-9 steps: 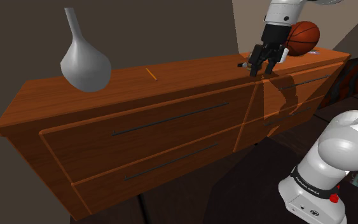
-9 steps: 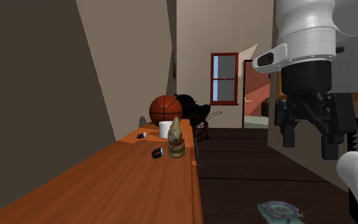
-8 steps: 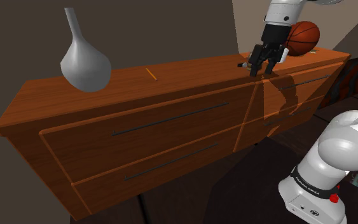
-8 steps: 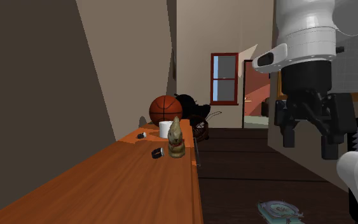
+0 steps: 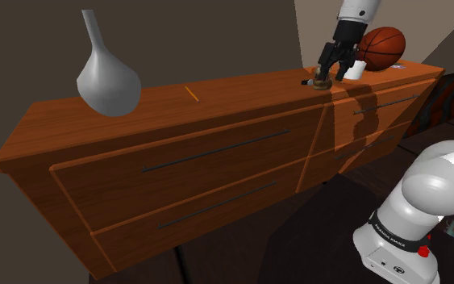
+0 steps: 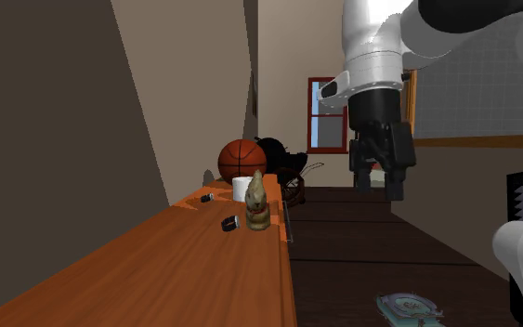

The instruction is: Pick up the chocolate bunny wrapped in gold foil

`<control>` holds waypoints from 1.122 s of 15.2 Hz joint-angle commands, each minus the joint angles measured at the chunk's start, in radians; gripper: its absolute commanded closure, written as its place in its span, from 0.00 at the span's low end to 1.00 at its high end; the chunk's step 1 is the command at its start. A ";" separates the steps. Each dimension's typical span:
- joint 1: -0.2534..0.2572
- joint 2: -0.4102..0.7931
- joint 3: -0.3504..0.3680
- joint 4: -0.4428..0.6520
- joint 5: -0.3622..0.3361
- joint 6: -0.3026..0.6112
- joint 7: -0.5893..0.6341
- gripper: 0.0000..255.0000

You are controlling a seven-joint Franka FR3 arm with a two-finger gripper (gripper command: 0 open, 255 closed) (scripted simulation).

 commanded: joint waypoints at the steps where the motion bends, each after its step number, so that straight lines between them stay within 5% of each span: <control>1: -0.004 0.058 -0.046 0.064 0.001 -0.009 -0.044 0.00; 10: -0.017 0.360 -0.255 0.378 0.079 -0.065 -0.257 0.00; 17: -0.080 0.683 -0.410 0.723 0.256 -0.195 -0.447 0.00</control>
